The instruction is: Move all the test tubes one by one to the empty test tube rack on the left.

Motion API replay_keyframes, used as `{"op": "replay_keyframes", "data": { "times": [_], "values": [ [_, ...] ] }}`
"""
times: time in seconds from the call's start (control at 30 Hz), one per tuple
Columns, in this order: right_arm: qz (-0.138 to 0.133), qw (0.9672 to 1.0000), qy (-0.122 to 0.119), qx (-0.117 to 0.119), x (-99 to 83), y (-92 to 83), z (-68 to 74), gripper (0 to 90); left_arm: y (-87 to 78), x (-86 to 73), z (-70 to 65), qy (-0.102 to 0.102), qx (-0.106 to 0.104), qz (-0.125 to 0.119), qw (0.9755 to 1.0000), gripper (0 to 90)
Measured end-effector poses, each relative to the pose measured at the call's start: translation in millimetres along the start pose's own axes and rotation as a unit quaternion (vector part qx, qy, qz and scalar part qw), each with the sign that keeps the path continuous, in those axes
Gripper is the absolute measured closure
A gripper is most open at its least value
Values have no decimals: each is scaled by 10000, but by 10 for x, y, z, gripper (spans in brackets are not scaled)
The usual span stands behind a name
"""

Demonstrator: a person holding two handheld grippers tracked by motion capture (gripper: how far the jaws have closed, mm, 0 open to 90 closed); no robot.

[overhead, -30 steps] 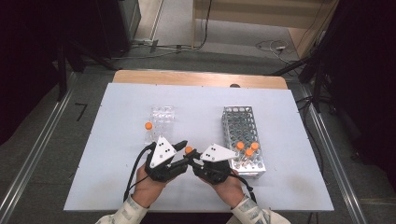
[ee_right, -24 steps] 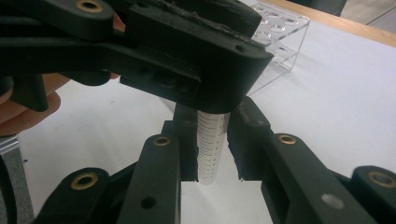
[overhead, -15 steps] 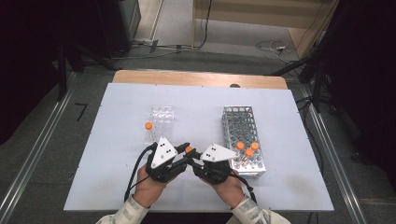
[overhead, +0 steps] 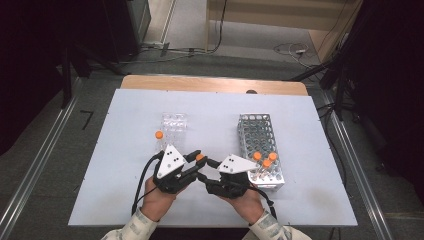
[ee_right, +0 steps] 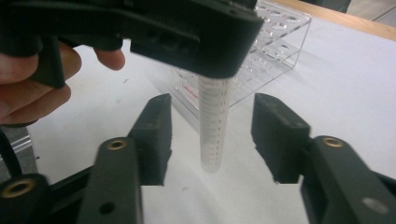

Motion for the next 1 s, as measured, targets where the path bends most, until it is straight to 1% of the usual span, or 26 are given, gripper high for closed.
{"op": "replay_keyframes", "data": {
  "times": [0.17,0.23,0.4,0.63,0.9,1.0],
  "values": [
    [17,10000,-12,-15,-30,-65,22,371,-19,36,42,-76,26,-14,10000,700],
    [39,10000,11,-33,-40,-79,16,326,-28,59,64,-103,35,-47,9999,700],
    [93,9999,69,-3,-72,-107,16,274,-59,122,137,-152,141,-112,9997,700],
    [212,9998,30,12,-136,-134,39,249,-73,166,232,-208,283,-136,9993,700],
    [255,9997,66,10,-186,-187,65,249,-149,287,386,-304,449,-285,9981,700],
    [257,9997,50,-3,-198,-200,58,249,-186,347,453,-366,525,-377,9972,700]
  ]
}}
Point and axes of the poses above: each handheld gripper's, and its own axes: y roughly forward along the jaws, x roughly out of its top, z roughly to its left, the point moved 4 cm from there along y, roughly forward along the jaws, and after that the axes turned 2 degrees about -y, right-handed, at the moved point
